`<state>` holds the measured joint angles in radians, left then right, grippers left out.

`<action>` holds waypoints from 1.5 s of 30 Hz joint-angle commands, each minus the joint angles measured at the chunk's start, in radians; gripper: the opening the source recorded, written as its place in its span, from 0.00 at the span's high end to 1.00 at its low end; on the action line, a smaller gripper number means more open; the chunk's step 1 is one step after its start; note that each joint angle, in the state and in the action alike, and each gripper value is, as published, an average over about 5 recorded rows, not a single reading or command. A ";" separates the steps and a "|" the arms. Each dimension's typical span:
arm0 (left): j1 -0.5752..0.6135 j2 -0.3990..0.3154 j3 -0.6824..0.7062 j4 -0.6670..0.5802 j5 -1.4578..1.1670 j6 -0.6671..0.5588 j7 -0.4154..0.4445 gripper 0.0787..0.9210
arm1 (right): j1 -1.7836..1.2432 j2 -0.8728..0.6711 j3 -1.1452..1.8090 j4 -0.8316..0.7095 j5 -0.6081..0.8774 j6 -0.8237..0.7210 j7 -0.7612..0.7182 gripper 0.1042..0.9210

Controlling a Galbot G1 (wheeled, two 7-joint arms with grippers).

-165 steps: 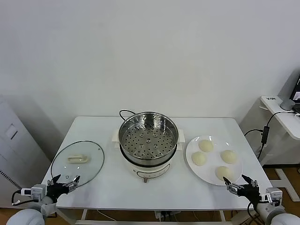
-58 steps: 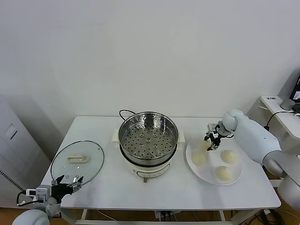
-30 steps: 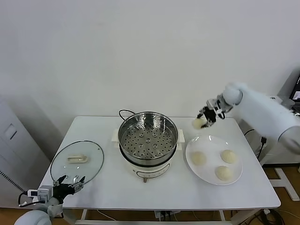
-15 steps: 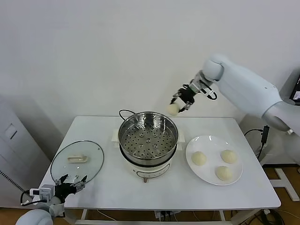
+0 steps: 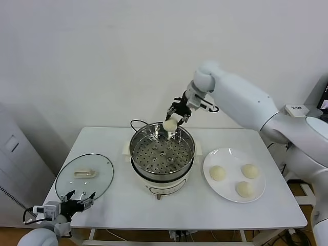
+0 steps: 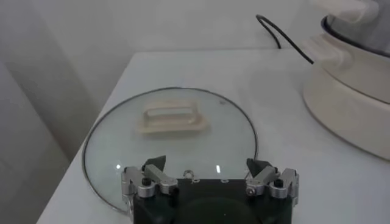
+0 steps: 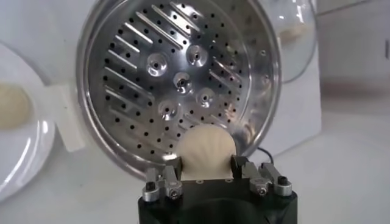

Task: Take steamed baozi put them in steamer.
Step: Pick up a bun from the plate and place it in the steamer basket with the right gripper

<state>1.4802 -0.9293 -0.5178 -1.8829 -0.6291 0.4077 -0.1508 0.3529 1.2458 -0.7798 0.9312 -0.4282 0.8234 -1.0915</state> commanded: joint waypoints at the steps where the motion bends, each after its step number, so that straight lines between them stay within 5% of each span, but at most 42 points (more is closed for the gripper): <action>1: 0.001 0.000 -0.001 0.003 0.000 -0.001 -0.001 0.12 | -0.084 0.031 0.053 0.023 -0.232 0.049 0.047 0.50; 21: -0.002 -0.004 0.004 0.004 0.000 -0.001 0.000 0.12 | -0.186 0.077 0.116 0.001 -0.387 0.049 0.101 0.50; 27: 0.001 -0.003 0.001 0.004 0.000 -0.002 0.000 0.12 | -0.178 0.076 0.108 0.008 -0.344 0.049 0.105 0.35; 35: 0.007 -0.006 -0.004 -0.002 0.000 -0.003 0.000 0.12 | 0.005 0.012 -0.049 0.005 0.071 0.039 -0.022 0.13; 45: 0.006 -0.002 -0.004 -0.007 -0.001 -0.003 0.000 0.12 | 0.234 -0.163 -0.371 -0.027 0.587 -0.313 -0.154 0.12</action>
<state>1.4860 -0.9325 -0.5219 -1.8898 -0.6306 0.4050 -0.1510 0.4590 1.1621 -0.9810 0.9173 -0.1518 0.8223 -1.1726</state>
